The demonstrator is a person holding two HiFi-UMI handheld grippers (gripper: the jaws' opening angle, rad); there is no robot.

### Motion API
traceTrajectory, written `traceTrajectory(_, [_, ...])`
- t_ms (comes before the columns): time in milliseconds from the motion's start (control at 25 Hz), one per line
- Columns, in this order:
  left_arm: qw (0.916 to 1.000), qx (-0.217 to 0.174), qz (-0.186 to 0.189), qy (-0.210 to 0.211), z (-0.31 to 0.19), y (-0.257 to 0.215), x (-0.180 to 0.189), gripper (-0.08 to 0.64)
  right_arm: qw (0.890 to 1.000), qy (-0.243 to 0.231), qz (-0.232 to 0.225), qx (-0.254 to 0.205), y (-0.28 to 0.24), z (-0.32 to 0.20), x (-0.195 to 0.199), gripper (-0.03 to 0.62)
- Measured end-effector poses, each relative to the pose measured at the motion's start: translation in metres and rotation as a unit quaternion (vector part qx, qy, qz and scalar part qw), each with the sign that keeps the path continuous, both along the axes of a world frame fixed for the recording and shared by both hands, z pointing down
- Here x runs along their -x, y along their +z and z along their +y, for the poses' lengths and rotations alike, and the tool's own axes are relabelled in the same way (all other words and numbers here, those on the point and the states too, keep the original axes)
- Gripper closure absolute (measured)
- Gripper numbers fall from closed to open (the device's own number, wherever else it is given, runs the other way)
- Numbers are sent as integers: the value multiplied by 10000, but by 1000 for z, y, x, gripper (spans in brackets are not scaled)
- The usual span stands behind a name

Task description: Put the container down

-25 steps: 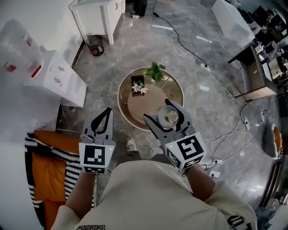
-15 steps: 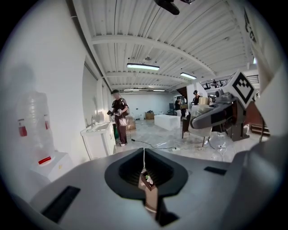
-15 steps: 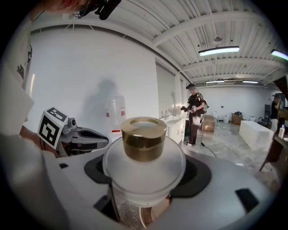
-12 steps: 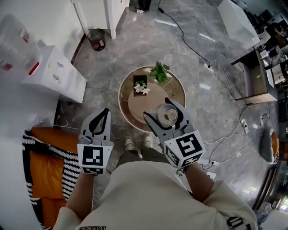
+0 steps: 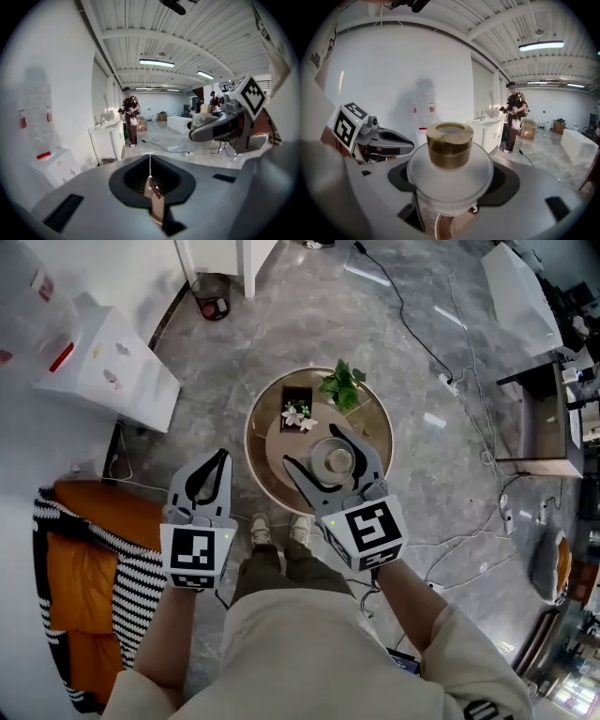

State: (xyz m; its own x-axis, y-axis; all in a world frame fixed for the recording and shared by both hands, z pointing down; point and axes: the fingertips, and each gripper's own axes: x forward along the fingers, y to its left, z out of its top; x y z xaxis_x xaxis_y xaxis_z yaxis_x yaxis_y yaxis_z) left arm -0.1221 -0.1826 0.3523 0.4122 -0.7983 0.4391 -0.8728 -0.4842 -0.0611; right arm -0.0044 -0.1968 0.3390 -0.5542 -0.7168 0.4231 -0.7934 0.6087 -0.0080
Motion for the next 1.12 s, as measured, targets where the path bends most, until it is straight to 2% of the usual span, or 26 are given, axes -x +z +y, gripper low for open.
traceTrajectory(280, [9989,220,184,-384,-26,51,10,552,9995,-258,-118,100,59,-38,28,261])
traceTrajectory(600, [9981,416,158,-421,-46,122,16,551,9986,-411,-92,325,152,-58,59,261])
traceTrajectory(840, [9967,660,131,-443,-57,186,18,552,9976,-432,-22,543,229,-69,67,261])
traceTrajectory(1120, [9921,1084,262,-583,-66,270,21,552,9960,-383,-22,806,313,-79,76,261])
